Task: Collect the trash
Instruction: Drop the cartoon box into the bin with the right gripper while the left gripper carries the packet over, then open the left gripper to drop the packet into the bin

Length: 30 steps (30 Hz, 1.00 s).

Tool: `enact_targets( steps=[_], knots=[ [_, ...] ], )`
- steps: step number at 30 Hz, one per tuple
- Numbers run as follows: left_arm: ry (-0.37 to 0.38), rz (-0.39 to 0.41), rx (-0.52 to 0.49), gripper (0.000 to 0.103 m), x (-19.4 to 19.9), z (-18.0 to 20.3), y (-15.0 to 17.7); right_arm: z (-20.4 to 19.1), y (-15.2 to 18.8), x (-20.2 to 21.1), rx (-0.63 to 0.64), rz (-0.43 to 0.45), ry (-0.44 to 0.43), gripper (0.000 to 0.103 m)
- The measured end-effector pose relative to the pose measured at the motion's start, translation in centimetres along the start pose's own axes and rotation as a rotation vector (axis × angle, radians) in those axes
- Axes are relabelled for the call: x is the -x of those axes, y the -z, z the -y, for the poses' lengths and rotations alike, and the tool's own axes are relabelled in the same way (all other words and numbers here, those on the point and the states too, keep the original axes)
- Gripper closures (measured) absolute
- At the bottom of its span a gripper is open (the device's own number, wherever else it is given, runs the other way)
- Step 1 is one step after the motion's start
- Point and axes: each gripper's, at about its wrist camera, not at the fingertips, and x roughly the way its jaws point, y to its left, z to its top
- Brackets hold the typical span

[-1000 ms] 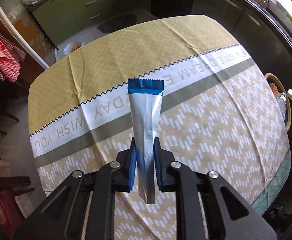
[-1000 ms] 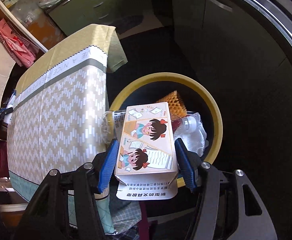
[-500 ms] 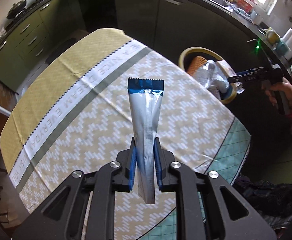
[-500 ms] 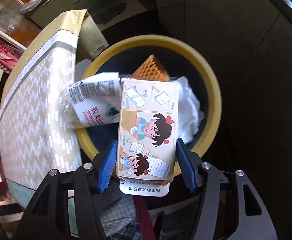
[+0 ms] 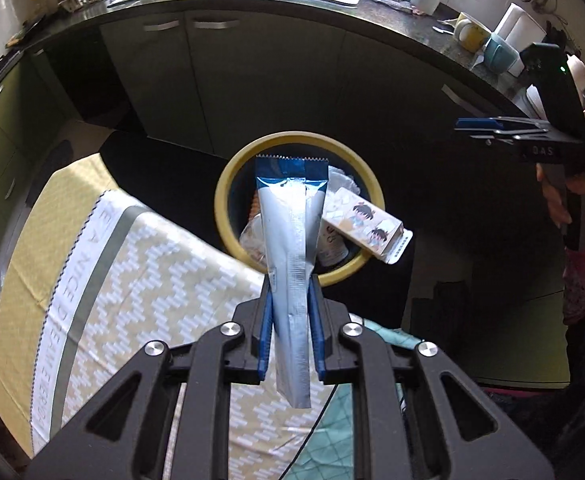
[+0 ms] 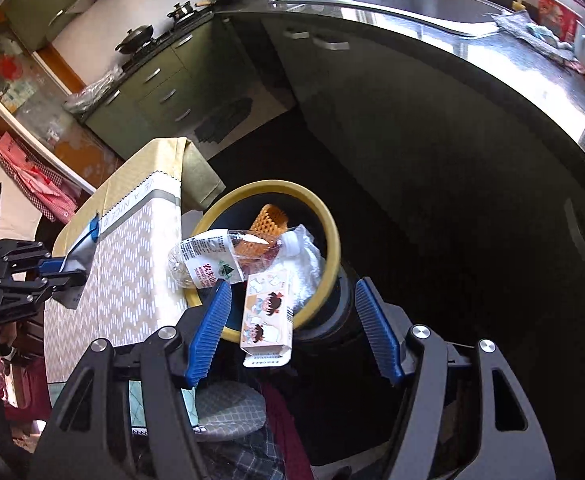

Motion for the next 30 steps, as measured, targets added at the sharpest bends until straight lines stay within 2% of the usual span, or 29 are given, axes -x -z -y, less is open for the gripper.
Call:
enact_targets(
  steps=[4, 6, 10, 12, 18, 28, 30],
  knots=[
    [0.045, -0.035, 0.003, 0.087, -3.6, 1.0, -4.7, 3.7, 2.3, 0.7, -0.066, -0.009, -0.003, 0.038],
    [0.078, -0.077, 0.025, 0.087, -5.8, 1.2, -6.6, 5.3, 3.3, 0.4, -0.096, -0.026, -0.010, 0.038],
    [0.179, -0.160, 0.155, 0.087, -9.7, 0.9, -9.3, 8.4, 5.0, -0.7, -0.160, -0.052, -0.018, 0.038],
    [0.201, -0.183, 0.197, 0.087, -11.2, 1.2, -10.3, 9.6, 5.6, -1.3, -0.187, -0.060, -0.024, 0.038],
    [0.115, -0.217, 0.269, 0.083, -13.3, 1.9, -11.2, 11.1, 6.5, -2.7, -0.206, -0.084, -0.049, 0.038],
    [0.055, -0.289, 0.314, 0.080, -15.4, 2.7, -10.2, 10.7, 7.4, -3.0, -0.187, -0.097, -0.072, 0.038],
    [0.045, -0.299, 0.310, 0.073, -15.4, 2.6, -9.9, 10.6, 7.6, -3.0, -0.182, -0.100, -0.076, 0.038]
  ],
)
